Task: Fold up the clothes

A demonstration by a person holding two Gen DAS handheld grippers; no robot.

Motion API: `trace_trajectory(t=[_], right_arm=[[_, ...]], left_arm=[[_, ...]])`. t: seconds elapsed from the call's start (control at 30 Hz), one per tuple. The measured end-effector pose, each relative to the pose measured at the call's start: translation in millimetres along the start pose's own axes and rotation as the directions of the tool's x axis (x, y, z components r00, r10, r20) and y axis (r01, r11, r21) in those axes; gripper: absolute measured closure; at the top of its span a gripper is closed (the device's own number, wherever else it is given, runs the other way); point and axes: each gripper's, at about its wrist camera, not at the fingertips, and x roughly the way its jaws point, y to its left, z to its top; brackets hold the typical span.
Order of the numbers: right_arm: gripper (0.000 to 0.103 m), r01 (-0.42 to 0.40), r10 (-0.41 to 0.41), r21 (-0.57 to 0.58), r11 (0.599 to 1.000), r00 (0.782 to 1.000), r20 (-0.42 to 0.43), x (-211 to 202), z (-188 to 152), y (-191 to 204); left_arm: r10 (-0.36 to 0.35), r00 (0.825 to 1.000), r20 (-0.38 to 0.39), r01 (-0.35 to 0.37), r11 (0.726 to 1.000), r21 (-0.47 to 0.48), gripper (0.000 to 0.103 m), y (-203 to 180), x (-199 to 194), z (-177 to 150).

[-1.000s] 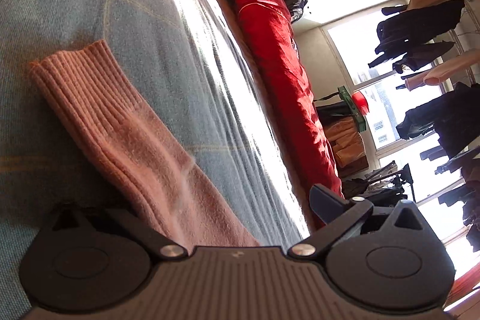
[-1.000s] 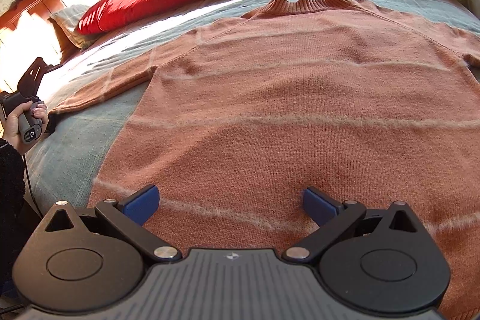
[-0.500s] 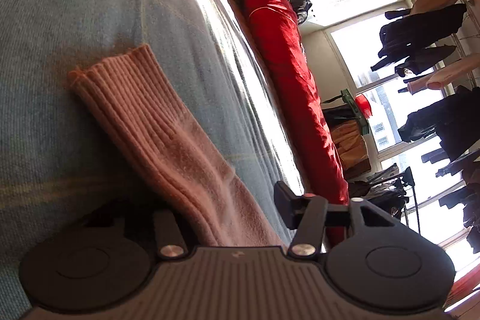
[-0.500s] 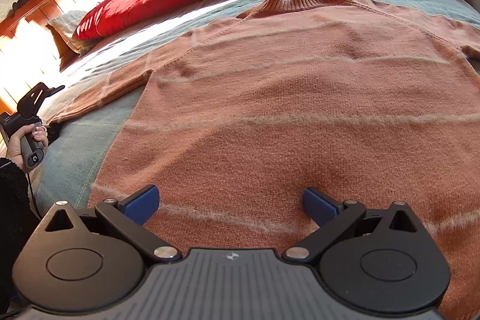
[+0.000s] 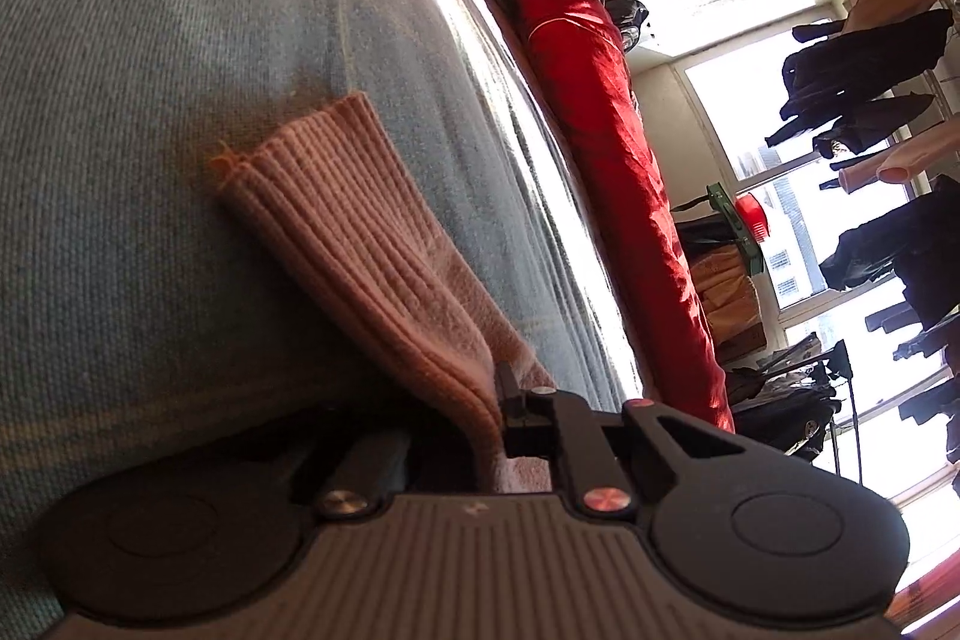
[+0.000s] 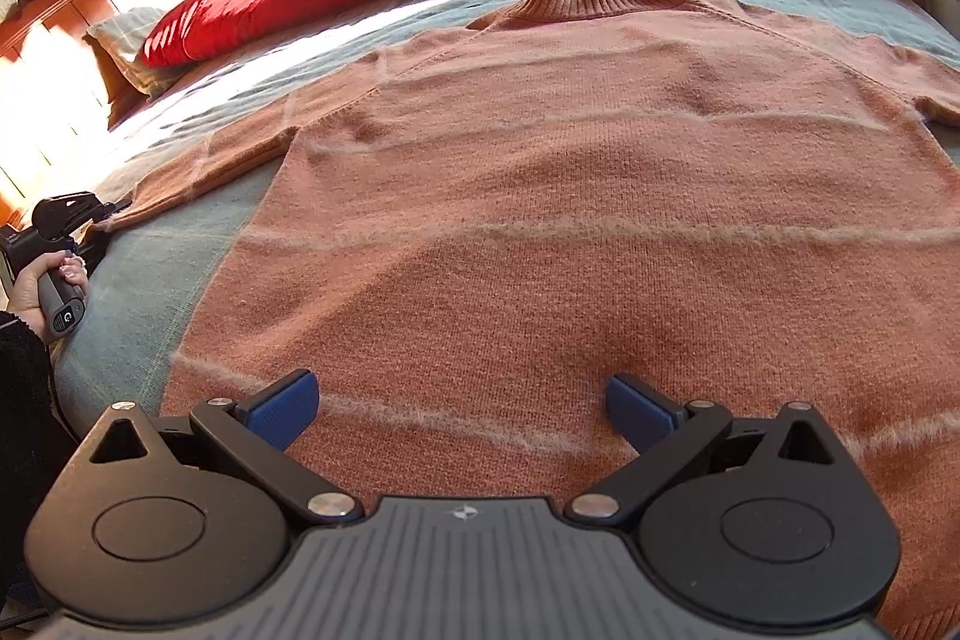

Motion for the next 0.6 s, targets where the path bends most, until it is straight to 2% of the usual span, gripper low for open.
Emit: trace_trajectory(t=[0.4, 0.6], right_arm=[[0.000, 0.013, -0.013, -0.008, 1.000, 1.000, -0.004, 0.5, -0.2, 2.1], [0.000, 0.009, -0.009, -0.009, 1.000, 1.000, -0.002, 0.5, -0.3, 1.2]], left_arm=[[0.002, 1.000, -0.005, -0.001, 1.000, 0.004, 0.093, -3.0, -0.8, 1.4], [-0.011, 1.000, 0.025, 0.011, 1.000, 0.019, 0.092, -2.2, -0.2, -1.4]])
